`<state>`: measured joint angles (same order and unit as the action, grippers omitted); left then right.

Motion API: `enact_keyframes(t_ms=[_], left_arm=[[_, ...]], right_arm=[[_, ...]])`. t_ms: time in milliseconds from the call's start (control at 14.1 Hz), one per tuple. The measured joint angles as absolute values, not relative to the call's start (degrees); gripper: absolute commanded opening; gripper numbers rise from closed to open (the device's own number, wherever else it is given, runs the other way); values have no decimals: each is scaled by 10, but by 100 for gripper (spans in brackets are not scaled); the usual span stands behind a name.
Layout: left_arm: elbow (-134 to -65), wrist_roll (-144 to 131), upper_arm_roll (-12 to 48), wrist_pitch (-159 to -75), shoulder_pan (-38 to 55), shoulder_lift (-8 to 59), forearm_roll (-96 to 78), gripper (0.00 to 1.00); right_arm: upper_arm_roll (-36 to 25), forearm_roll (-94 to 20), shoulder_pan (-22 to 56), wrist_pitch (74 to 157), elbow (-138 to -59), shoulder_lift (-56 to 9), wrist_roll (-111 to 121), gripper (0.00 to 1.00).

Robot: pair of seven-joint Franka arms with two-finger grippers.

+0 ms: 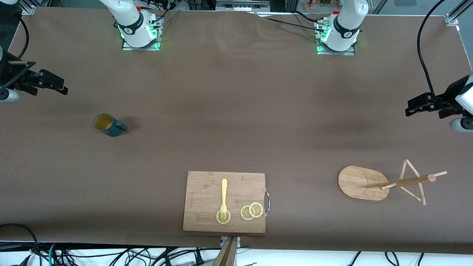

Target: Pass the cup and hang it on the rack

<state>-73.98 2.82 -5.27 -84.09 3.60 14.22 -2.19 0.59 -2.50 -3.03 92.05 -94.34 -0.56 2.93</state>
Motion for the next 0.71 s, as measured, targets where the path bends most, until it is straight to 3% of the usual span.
enact_keyframes(t_ms=[355,710], left_arm=[[-740,28,-53,-841,36,142,-22,100],[-740,28,-53,-841,35,142,-22,100]], right_arm=[[-5,-25,-32,923,-947,-6,29,100],[-23,-25,-34,993,-1003,-4,29,100]])
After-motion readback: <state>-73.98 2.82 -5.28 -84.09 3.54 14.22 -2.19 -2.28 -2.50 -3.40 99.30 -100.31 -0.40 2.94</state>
